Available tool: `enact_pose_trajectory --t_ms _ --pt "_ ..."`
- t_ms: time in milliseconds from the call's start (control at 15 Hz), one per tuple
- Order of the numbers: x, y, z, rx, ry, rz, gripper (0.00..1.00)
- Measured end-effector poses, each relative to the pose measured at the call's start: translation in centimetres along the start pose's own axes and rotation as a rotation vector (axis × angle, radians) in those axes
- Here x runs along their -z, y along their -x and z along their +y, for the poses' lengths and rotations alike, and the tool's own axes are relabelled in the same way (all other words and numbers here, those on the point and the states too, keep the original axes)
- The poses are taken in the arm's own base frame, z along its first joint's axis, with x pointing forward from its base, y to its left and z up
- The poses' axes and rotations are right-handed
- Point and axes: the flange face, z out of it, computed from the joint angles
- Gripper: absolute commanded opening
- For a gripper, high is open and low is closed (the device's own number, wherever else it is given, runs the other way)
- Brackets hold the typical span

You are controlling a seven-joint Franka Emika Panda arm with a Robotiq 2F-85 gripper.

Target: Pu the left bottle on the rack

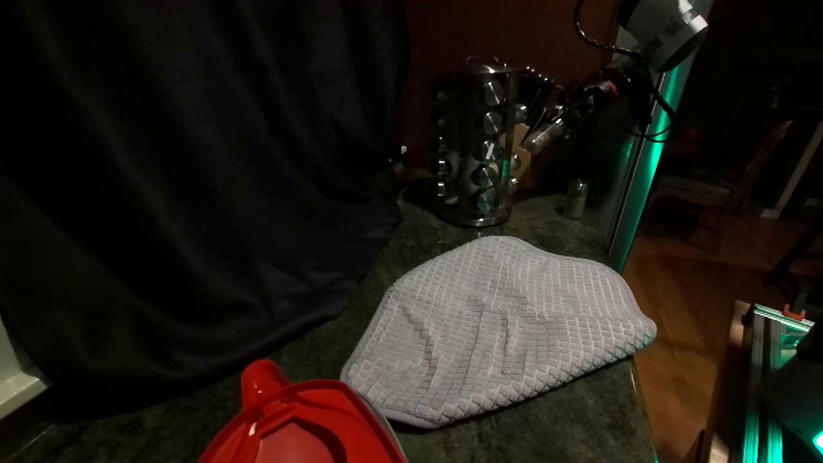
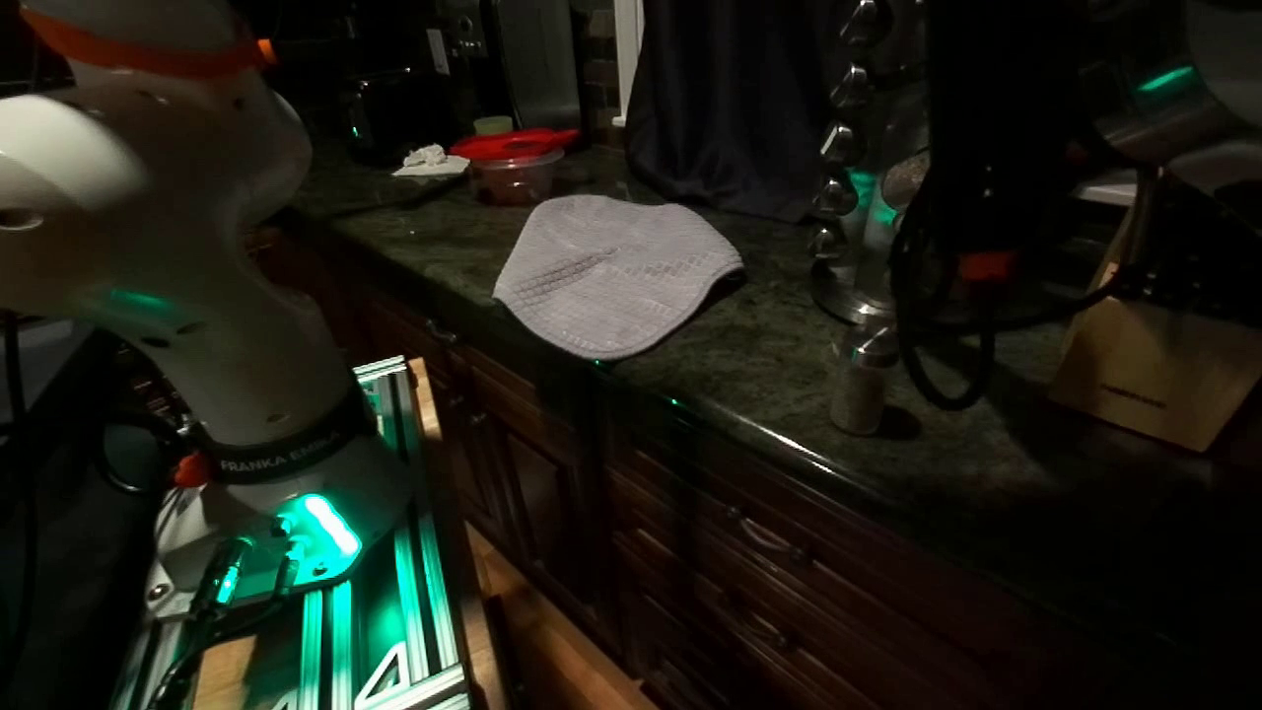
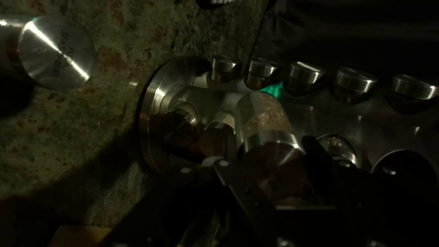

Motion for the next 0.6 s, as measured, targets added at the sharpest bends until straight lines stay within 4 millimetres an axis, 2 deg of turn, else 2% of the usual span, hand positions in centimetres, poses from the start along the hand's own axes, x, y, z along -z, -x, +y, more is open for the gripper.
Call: enact_pose_trajectory --t_ms 600 --pt "-0.1 -0.7 1.9 -0.103 -0.052 0.027 0.24"
